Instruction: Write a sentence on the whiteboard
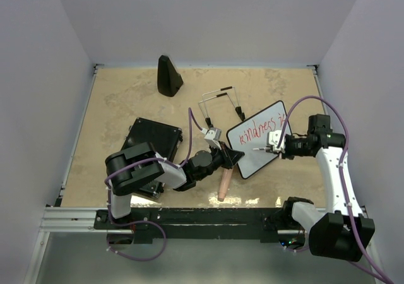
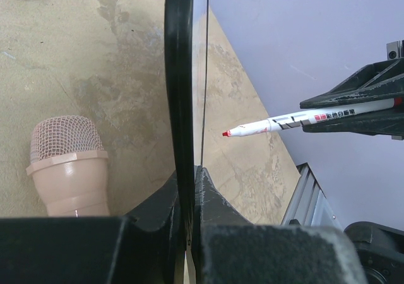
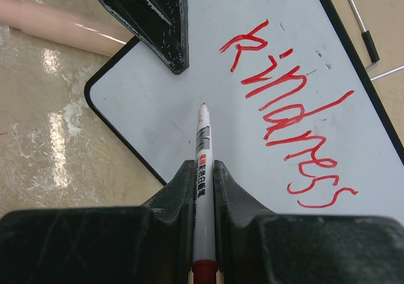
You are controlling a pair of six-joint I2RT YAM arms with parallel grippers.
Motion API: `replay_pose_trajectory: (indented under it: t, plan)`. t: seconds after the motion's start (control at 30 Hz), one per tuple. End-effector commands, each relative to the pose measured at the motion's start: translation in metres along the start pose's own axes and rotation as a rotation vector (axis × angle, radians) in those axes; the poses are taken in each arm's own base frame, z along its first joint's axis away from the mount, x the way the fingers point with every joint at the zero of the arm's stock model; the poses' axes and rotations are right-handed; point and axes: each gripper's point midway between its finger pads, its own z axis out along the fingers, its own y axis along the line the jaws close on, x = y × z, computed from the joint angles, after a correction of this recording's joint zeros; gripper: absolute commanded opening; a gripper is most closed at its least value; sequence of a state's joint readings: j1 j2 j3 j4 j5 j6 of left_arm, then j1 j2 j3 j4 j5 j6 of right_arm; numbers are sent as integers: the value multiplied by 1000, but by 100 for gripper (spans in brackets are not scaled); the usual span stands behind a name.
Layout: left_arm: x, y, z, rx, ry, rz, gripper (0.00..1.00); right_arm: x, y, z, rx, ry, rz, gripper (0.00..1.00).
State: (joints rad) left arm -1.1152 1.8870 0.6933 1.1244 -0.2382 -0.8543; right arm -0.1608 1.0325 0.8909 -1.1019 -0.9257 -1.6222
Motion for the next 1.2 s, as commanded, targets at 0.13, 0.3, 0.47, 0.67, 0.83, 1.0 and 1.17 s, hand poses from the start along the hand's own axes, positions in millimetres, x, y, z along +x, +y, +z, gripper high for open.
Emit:
replay_pose_trajectory:
  t: [0.13, 0.3, 0.47, 0.67, 0.83, 1.0, 1.17]
  plan:
    - [-11, -20, 6, 63, -39, 0, 0, -4, -3, 3, 23, -12, -21, 0]
    - [-10, -21, 6, 66, -35, -2, 0, -7, -3, 7, 13, -15, -32, 0]
    - [-10, -21, 6, 65, -34, -1, 0, -10, -10, 8, 45, -21, -32, 0]
    - [-10, -22, 6, 70, -33, 0, 0, -8, -10, 14, 38, -6, -27, 0]
    - [-10, -22, 6, 72, -33, 1, 0, 1, -8, 18, 31, 25, -22, 0]
    - [-10, -22, 6, 73, -32, 3, 0, 6, -3, 20, 6, 53, -36, 0]
    - [-9, -21, 6, 71, -30, 3, 0, 14, 8, 20, -43, 90, -59, 0]
